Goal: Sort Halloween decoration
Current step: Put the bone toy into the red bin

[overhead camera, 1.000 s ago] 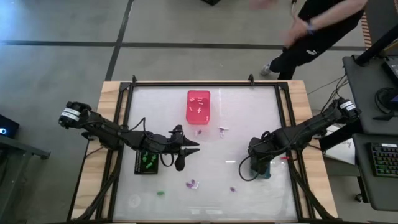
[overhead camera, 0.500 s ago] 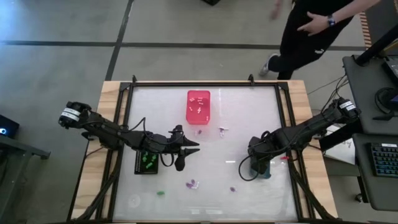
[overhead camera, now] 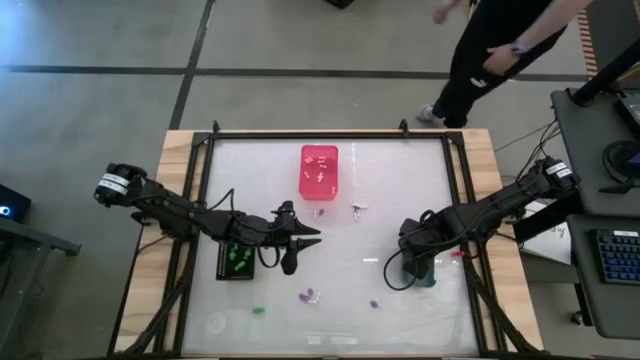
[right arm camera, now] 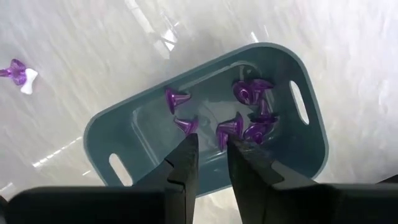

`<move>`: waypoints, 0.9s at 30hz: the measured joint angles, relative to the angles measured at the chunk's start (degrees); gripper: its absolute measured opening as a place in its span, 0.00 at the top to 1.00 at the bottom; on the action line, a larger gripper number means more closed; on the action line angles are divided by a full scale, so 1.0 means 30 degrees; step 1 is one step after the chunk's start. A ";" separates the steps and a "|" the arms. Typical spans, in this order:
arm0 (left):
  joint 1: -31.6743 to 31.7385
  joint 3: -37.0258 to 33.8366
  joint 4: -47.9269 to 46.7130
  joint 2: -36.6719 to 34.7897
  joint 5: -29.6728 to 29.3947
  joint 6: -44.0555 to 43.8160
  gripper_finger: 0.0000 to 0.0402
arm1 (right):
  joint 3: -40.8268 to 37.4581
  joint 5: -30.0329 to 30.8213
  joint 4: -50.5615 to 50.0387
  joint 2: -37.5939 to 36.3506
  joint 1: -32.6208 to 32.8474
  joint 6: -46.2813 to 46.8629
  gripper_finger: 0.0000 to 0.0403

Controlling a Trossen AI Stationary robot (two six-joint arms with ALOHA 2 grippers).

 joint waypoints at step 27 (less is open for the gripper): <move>0.0189 0.1503 -0.9516 0.0007 -0.2193 -0.4280 0.78 | 0.3483 0.3526 0.0008 0.0007 -0.2310 -0.0053 0.81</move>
